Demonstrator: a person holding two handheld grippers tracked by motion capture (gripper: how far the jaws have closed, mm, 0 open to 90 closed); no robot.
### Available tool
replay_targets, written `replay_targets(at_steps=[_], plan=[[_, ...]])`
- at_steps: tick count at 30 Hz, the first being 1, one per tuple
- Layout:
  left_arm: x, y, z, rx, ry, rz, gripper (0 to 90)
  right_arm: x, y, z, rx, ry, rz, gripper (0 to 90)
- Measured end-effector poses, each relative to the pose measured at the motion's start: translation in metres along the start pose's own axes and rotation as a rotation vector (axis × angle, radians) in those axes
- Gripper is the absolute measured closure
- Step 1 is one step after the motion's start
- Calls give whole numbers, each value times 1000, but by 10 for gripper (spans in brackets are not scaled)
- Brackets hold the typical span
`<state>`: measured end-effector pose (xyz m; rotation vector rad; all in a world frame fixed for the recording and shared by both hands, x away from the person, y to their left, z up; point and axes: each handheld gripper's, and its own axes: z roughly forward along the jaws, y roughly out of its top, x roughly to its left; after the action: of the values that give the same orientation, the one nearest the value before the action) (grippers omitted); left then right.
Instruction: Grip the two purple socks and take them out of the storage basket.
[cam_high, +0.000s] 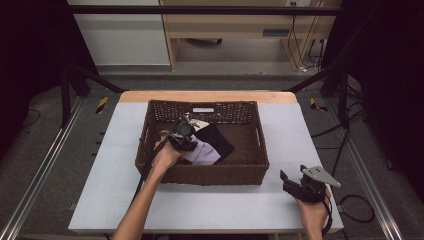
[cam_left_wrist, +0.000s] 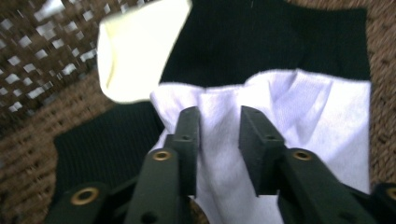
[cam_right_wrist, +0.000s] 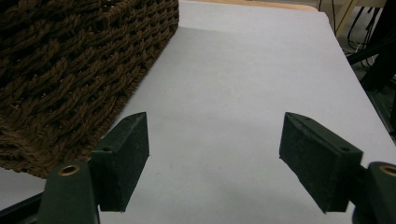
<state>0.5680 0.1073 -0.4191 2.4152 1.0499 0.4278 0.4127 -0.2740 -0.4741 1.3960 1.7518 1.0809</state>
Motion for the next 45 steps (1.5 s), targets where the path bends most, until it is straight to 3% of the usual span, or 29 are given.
replay_targets(at_steps=[3, 5, 7, 12, 19, 28, 36, 45], plan=[[1, 0, -2, 9, -15, -17, 846, 0, 0, 0, -3, -1, -1, 244], [1, 0, -3, 4, -9, -15, 855, 0, 0, -1, -3, -2, -3, 244], [2, 0, -8, -30, -6, -22, 857, -1, 0, -1, -3, -3, -2, 244], [7, -4, -23, -167, -12, -79, 858, -1, 0, -1, 0, -6, 1, 244], [11, -9, -37, -291, 17, -117, 860, -1, 0, -1, 0, -10, -1, 244], [14, -11, -46, -364, 19, -143, 860, -2, -1, -1, 4, -11, 3, 244], [12, -14, -59, -480, 54, -145, 859, -3, -1, -1, 2, -16, 5, 244], [15, -17, -84, -549, 30, -173, 859, -4, -1, -1, -4, -18, 8, 243]])
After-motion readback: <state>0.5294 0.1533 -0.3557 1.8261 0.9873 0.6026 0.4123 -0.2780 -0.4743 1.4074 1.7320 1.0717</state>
